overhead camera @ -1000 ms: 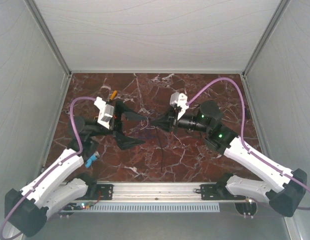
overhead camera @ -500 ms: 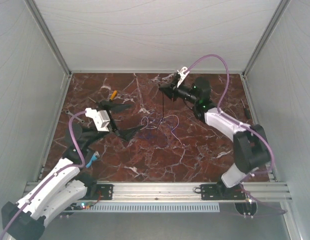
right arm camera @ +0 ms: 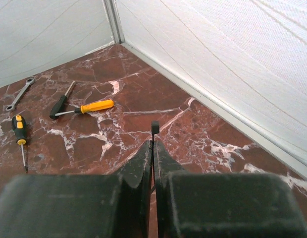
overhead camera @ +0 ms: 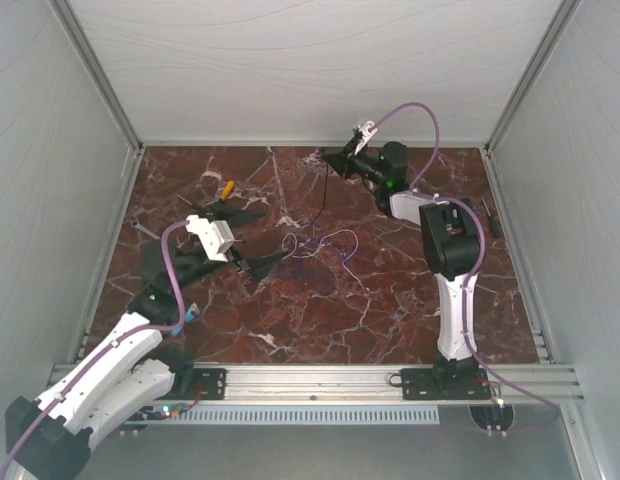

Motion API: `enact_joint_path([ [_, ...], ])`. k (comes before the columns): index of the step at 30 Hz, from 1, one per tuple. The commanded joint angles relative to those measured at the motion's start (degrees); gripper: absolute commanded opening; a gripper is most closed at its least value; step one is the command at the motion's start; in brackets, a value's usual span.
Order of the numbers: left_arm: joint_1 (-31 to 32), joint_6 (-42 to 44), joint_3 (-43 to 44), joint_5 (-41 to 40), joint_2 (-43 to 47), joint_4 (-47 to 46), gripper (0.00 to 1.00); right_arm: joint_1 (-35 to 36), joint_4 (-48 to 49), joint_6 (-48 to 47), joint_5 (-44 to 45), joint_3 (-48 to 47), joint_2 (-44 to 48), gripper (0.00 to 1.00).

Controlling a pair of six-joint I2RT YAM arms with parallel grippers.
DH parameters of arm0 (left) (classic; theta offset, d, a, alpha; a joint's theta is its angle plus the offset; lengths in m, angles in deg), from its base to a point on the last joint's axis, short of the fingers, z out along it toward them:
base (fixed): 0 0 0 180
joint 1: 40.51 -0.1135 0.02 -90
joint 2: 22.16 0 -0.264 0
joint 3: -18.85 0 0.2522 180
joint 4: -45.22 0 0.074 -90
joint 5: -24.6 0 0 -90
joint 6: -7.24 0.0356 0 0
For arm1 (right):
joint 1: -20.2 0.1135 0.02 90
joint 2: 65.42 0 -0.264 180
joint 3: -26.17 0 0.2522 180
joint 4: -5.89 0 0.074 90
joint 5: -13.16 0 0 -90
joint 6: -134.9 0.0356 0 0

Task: Zip-tie the wires
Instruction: Pick up the ribbon at the center of the board.

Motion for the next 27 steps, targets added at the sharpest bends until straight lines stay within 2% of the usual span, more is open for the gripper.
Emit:
enact_joint_path([
  [1,-0.15,1.94,2.48,0.64,-0.21,-1.18,0.93,0.34,4.43,-0.7,-3.5,-7.03,-4.84,0.0],
  [7,-0.15,2.2,2.58,0.86,-0.7,-0.72,0.93,1.67,2.68,1.03,-11.64,-10.7,-8.91,0.0],
  [15,-0.17,1.24,2.71,1.83,-0.58,-1.13,0.93,5.47,-7.1,-9.87,-9.22,-12.1,-10.57,0.0],
  [22,-0.15,-0.01,2.69,2.66,-0.35,-1.91,0.92,5.25,-2.03,-9.09,-2.99,-13.96,-13.12,0.0],
  [27,-0.15,-0.27,2.65,2.74,-0.12,-2.14,0.92,3.46,3.96,-2.7,-1.85,-15.09,-13.76,0.0],
])
